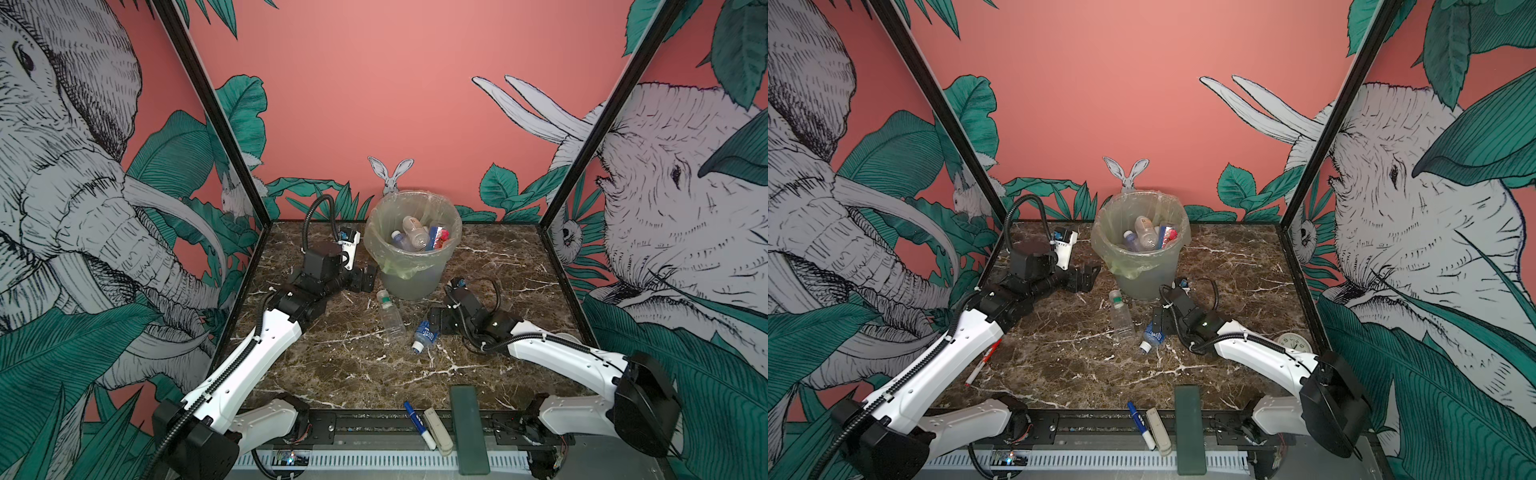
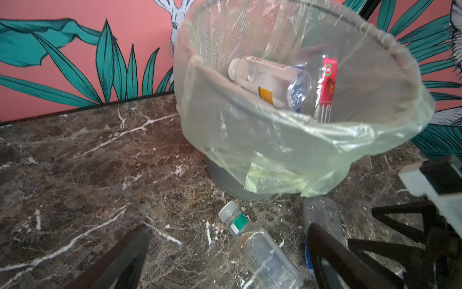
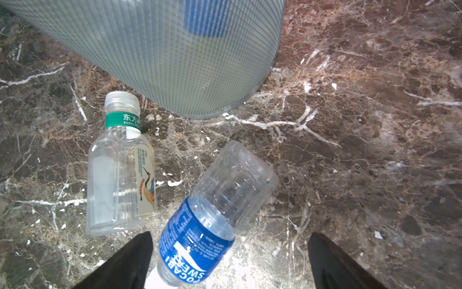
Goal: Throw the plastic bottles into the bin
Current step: 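Open the left gripper to drop the tea bottle into the bin, withdraw, then lower the right gripper onto the blue-label water bottle and close it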
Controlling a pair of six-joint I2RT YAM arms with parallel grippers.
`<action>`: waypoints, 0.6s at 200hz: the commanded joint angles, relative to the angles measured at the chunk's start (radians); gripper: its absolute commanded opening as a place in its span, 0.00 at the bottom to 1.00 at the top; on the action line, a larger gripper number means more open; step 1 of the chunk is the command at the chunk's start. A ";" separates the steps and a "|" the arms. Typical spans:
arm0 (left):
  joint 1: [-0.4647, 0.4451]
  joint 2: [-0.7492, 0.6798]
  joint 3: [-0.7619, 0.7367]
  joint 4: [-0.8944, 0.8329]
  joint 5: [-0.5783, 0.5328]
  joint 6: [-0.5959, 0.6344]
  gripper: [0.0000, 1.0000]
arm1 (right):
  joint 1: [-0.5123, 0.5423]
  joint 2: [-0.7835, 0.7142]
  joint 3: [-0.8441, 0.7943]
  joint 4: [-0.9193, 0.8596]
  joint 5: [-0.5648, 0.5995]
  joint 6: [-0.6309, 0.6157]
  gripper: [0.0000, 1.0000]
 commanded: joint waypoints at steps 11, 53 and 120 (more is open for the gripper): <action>0.007 -0.046 -0.097 0.039 0.050 -0.033 0.99 | 0.010 0.036 0.035 0.007 0.022 0.037 0.99; 0.005 -0.059 -0.202 0.047 0.095 -0.063 1.00 | 0.013 0.084 0.044 0.017 0.008 0.054 0.99; -0.004 -0.056 -0.293 0.042 0.114 -0.074 1.00 | 0.018 0.182 0.065 0.033 -0.031 0.078 0.99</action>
